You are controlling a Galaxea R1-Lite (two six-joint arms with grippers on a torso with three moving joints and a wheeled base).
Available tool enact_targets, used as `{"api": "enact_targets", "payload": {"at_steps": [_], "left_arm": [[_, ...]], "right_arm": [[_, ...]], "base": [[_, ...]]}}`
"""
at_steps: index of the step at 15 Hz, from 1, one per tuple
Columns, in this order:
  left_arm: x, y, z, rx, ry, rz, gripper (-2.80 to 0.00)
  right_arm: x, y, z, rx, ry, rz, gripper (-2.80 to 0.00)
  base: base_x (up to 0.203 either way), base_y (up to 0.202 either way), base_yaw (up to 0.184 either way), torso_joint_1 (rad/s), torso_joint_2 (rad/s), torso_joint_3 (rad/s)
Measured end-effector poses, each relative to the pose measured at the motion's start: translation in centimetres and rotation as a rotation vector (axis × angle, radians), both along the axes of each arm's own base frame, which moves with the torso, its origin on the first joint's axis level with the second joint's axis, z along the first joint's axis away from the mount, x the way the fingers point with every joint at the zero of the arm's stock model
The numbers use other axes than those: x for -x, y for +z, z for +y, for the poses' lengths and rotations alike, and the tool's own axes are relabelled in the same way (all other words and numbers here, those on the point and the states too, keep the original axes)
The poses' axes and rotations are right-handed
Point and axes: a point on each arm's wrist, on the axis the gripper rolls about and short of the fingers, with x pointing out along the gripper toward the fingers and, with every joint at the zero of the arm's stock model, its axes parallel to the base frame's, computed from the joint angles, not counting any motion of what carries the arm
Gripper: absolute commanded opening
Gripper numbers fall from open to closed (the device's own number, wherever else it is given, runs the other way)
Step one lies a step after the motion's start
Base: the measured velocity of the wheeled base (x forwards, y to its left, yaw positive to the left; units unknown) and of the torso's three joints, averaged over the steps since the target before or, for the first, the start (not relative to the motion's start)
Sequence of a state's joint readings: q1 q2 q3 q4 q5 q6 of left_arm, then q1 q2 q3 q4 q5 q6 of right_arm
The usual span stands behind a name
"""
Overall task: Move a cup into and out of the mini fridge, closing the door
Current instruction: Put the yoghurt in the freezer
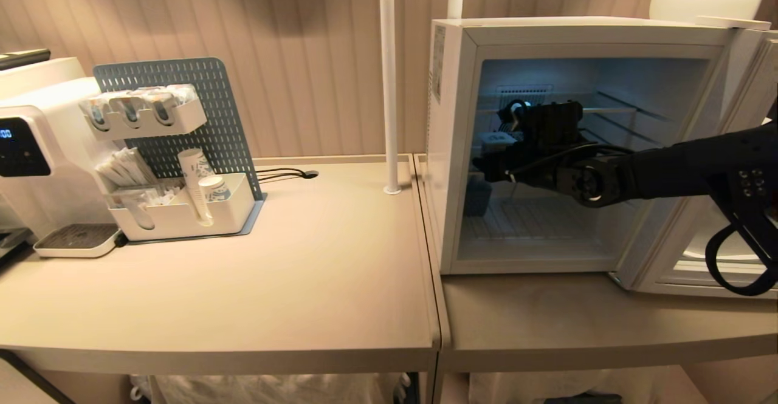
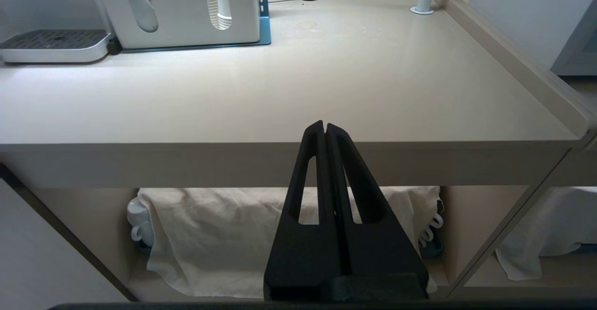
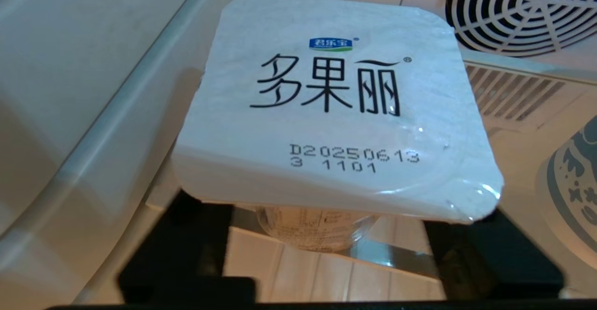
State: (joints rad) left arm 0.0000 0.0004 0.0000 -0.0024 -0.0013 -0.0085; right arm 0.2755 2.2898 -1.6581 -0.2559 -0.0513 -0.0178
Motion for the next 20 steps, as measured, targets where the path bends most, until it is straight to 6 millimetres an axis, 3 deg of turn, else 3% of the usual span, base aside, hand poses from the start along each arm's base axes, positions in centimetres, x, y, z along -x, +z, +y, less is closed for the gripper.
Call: {"api": "enact_targets", "payload": {"at_steps": [4,7,16,20], "left_arm": [[0.0,0.0,0.0,-0.001,0.0,0.0,-2.8],[0.0,0.0,0.0,-0.001,-0.001,0.0,-2.8],[0.0,0.0,0.0,-0.001,-0.001,0.0,-2.8],[0.0,0.0,0.0,-0.003,-0.002,-0.001,-2.8]], "right_arm": [[-0.2,0.2,0.1,-0.005,-0.001,-0.011,0.0],[0.9,1.0,-0.3,-0.003,-0.001,-0.004,0.0],[5.7,3.4,-1.8,0.006,-0.004,0.015,0.0],[9.2,4.7,-2.8,0.01,0.006,0.015,0.0]], "base": [[0.0,0.0,0.0,0.0,0.0,0.0],[0.0,0.0,0.0,0.0,0.0,0.0],[0.0,0.0,0.0,0.0,0.0,0.0],[0.0,0.0,0.0,0.0,0.0,0.0]]}}
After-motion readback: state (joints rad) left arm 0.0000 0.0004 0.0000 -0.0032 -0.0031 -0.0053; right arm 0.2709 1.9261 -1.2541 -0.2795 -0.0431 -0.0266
